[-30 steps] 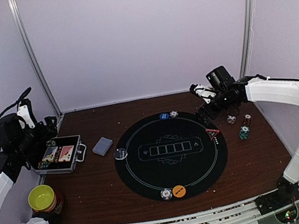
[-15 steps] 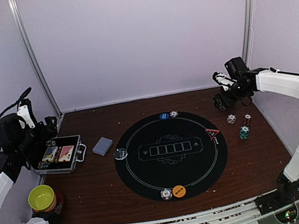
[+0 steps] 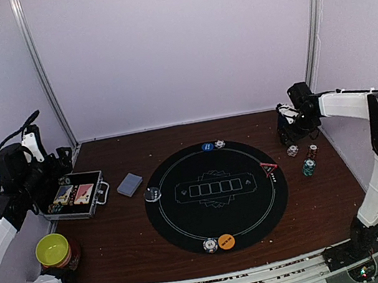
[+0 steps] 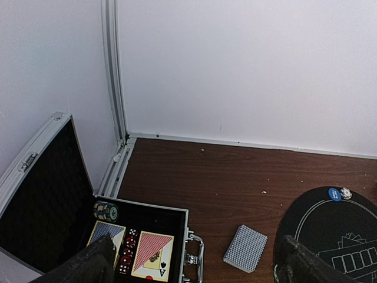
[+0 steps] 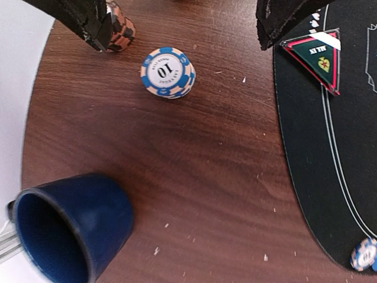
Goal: Distribute texas hold em gaming equipment
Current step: Pick up the pile of poker chips from the pile of poker chips.
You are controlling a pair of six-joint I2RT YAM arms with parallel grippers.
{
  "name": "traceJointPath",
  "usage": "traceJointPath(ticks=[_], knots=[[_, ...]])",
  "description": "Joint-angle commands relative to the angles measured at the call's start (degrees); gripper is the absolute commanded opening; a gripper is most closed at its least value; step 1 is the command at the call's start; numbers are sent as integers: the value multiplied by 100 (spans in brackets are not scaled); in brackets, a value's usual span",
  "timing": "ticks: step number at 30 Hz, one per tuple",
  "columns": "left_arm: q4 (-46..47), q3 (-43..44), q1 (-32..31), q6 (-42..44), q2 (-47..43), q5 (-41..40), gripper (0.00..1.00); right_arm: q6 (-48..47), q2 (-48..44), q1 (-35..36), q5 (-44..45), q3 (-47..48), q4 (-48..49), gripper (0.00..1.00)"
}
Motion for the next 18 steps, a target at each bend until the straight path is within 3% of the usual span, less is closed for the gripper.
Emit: traceJointPath(ticks=[1,18], knots=[[110,73,53,-13,-51,42,98,-49,266,-34,-112,181,-121,85],[118,69,54,-19,-68,66,98,190,706,-400,-182,40,156,74]])
